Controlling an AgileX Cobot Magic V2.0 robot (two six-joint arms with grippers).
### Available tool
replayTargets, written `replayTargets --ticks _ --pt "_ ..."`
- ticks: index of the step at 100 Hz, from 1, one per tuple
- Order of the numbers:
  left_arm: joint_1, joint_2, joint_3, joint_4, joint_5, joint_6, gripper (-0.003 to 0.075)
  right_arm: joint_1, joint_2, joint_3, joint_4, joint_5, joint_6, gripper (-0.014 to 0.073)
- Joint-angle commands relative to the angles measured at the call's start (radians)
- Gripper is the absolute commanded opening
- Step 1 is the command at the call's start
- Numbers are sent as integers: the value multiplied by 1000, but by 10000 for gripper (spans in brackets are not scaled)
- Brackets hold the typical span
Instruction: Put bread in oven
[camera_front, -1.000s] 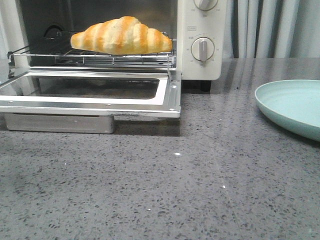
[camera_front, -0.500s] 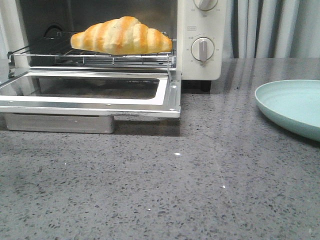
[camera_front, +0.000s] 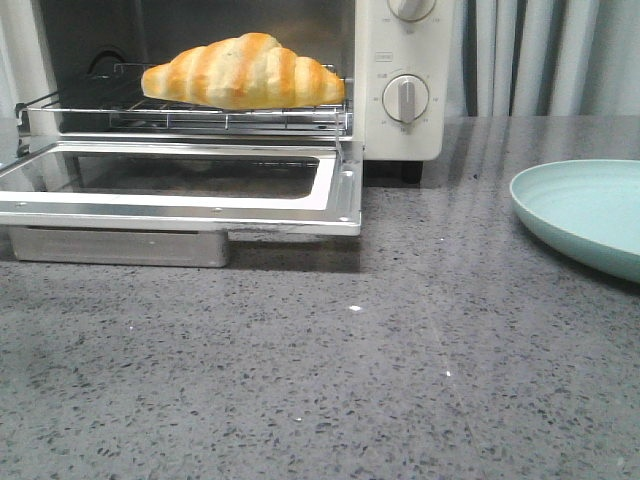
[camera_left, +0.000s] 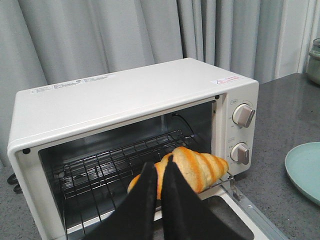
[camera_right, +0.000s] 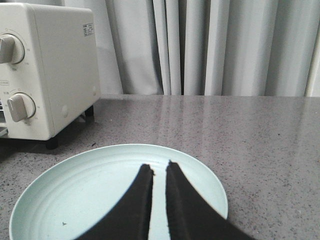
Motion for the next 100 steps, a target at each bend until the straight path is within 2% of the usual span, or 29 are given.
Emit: replayTargets --ticks 1,35,100 --pt "3 -1 -38 -8 -68 -2 -20 -5 -34 -2 -3 -81 0 38" --pt "3 -1 -36 -8 -68 -2 -20 -38 -160 22 -3 -29 0 38" --pt "3 0 -36 -8 -68 -2 -20 -42 -158 22 -3 -27 0 38"
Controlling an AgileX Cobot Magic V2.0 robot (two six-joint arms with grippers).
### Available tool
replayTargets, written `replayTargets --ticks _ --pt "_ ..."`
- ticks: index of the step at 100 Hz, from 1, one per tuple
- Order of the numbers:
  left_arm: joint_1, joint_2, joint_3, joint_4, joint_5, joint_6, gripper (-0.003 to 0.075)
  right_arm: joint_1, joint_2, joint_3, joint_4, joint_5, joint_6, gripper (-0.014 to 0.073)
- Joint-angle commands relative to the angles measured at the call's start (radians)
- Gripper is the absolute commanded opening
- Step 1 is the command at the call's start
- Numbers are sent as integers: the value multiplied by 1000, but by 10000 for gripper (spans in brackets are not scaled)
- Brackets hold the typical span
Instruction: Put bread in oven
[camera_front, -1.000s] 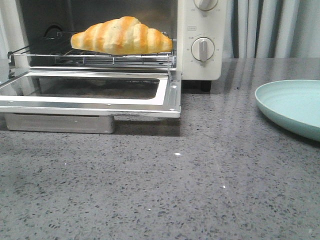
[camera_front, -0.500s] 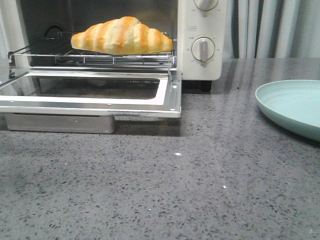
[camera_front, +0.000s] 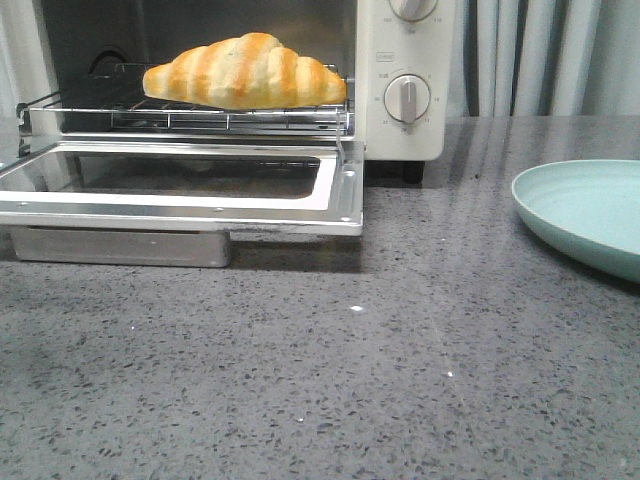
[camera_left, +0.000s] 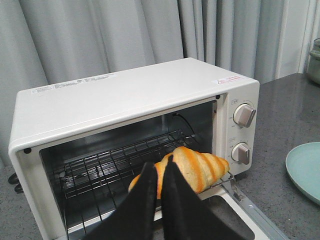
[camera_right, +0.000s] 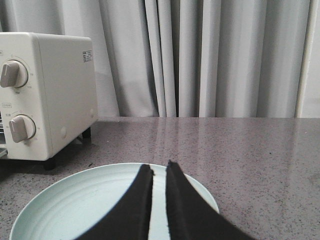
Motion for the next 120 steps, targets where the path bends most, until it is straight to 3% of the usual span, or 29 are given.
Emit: replayTargets --ticks 1,93,103,120 --pt "3 0 -36 -8 -68 -2 -20 -3 -24 9 -3 -64 -1 38" --pt "3 0 -36 -8 -68 -2 -20 -3 -24 9 -43 -59 1 38" --pt "3 0 -36 -8 -68 -2 -20 -3 -24 9 -89 -59 69 38" --pt "3 0 -36 -8 -68 -2 -20 -3 -24 9 -295 -59 279 38"
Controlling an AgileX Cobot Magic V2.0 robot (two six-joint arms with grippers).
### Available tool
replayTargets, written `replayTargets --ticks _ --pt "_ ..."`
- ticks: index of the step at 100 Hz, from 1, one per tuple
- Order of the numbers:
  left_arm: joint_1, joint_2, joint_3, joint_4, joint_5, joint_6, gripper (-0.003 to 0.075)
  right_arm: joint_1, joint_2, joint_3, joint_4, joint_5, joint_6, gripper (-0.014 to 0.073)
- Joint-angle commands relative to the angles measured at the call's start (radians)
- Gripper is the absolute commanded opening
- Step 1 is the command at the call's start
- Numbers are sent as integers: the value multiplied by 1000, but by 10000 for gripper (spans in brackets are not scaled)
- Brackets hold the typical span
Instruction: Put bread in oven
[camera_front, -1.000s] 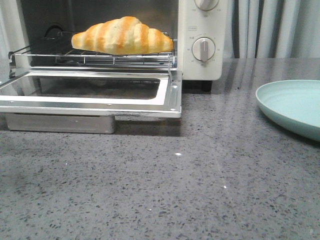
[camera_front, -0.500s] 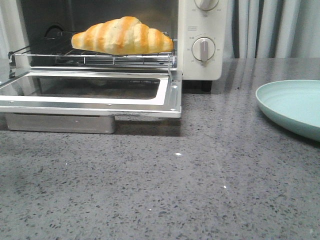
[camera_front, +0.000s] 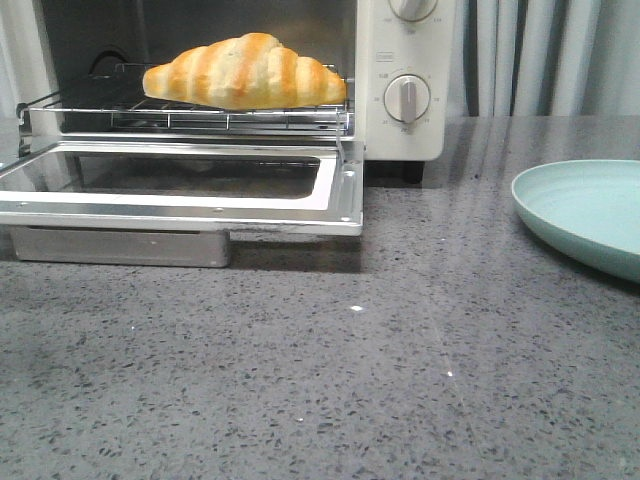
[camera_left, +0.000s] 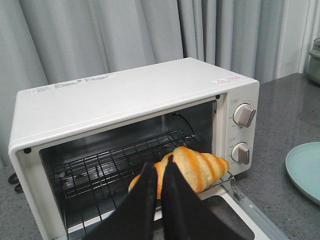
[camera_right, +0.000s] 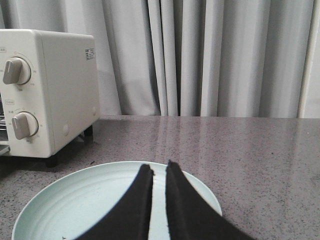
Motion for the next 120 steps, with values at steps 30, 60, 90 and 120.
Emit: replayTargets --ticks 30,60,90,120 --pt "3 0 -36 -8 -68 -2 -20 -3 -24 9 -239 -33 197 38" --pt "3 0 -36 -8 -68 -2 -20 -3 -24 9 -349 36 312 38" --pt "3 0 -36 -8 -68 -2 -20 -3 -24 9 -349 62 312 38" --pt "3 0 -36 -8 -68 -2 -20 -3 -24 9 -349 83 312 38"
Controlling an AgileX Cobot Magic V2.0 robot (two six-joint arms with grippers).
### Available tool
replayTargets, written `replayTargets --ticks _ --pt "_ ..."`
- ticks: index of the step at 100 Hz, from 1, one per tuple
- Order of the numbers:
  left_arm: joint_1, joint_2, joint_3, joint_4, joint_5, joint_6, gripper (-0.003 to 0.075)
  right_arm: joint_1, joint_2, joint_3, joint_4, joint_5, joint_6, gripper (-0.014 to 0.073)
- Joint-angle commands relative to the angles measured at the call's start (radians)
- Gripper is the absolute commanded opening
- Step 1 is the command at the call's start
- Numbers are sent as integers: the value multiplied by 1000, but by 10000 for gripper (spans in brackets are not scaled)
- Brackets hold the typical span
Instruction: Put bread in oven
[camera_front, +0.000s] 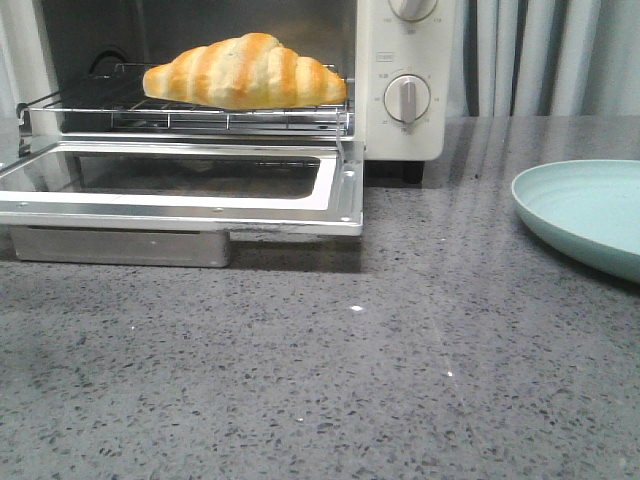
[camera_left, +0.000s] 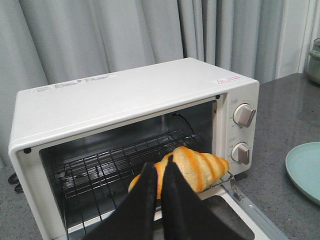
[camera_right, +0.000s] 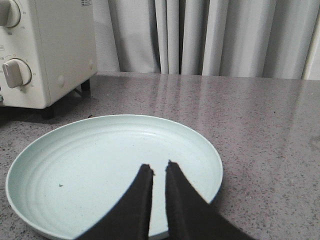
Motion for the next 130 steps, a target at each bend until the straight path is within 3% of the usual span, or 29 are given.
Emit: replayTargets --ticks 1,96,110,130 --pt "3 0 -36 -8 -68 -2 -20 -3 -24 9 -11 -68 1 38" --pt "5 0 -36 3 -76 -2 -20 -3 -24 9 -11 -68 1 38" --pt "79 -1 -36 10 -70 -2 -20 -3 -24 9 -11 -68 1 38" --pt "289 -10 -34 -72 -44 -2 -20 -3 -24 9 -11 -68 1 38"
